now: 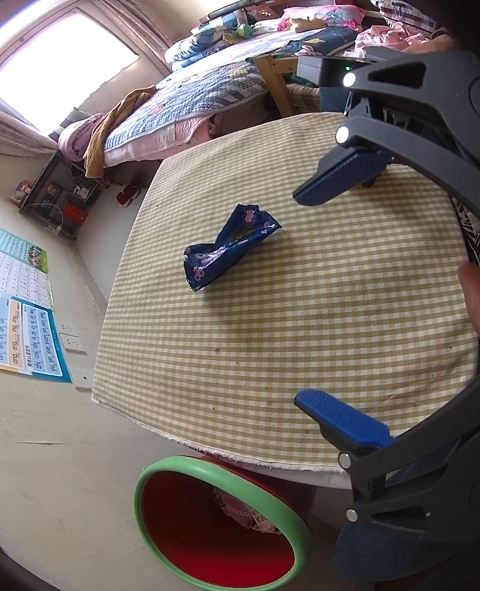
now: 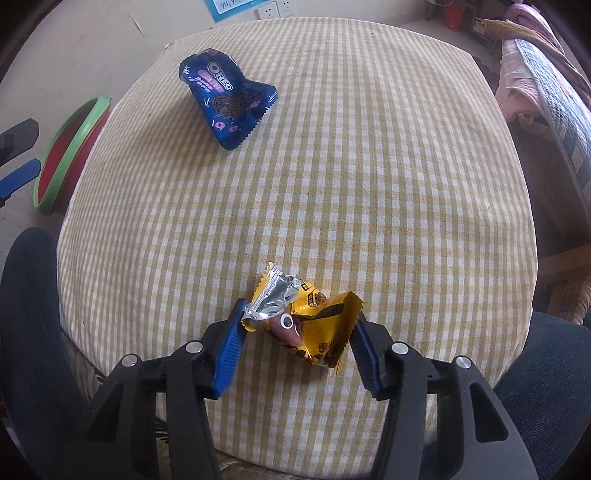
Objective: Collect trash
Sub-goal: 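Grasp the gold-silver candy wrapper with the right tool, then grasp the blue Oreo wrapper with the left tool while the right tool holds the candy wrapper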
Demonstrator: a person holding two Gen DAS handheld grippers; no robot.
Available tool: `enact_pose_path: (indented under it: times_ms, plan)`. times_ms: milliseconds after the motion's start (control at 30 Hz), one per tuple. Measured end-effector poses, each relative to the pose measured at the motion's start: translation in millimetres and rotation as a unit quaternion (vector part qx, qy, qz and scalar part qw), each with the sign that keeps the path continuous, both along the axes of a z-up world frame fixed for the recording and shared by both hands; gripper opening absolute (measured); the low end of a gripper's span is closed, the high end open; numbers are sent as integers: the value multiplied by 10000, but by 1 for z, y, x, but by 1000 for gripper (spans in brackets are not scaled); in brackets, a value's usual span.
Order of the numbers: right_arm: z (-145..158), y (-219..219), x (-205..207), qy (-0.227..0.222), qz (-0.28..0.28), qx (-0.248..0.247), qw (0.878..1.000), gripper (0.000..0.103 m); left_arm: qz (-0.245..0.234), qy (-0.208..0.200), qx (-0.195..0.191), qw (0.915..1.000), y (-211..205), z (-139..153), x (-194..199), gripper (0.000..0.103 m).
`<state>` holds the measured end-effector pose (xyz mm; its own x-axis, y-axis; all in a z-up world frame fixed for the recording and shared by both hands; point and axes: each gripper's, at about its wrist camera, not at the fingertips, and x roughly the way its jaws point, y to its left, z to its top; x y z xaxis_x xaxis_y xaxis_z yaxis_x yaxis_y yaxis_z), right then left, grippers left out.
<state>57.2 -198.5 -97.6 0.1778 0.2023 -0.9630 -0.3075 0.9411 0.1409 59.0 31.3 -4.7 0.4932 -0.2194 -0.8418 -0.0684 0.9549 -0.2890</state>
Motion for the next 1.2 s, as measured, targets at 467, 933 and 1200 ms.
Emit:
enact_pose_path:
  times_ms: [467, 933, 1200]
  plan:
    - [1, -10, 1, 51, -64, 120, 9999, 56, -112, 60, 34, 9999, -9, -3, 4, 97]
    - [0, -5, 1, 55, 47, 63, 10000, 23, -154, 88, 38, 9998, -15, -5, 7, 97]
    - [11, -19, 11, -49, -121, 294, 9995, 23, -173, 93, 52, 9998, -17, -5, 11, 97]
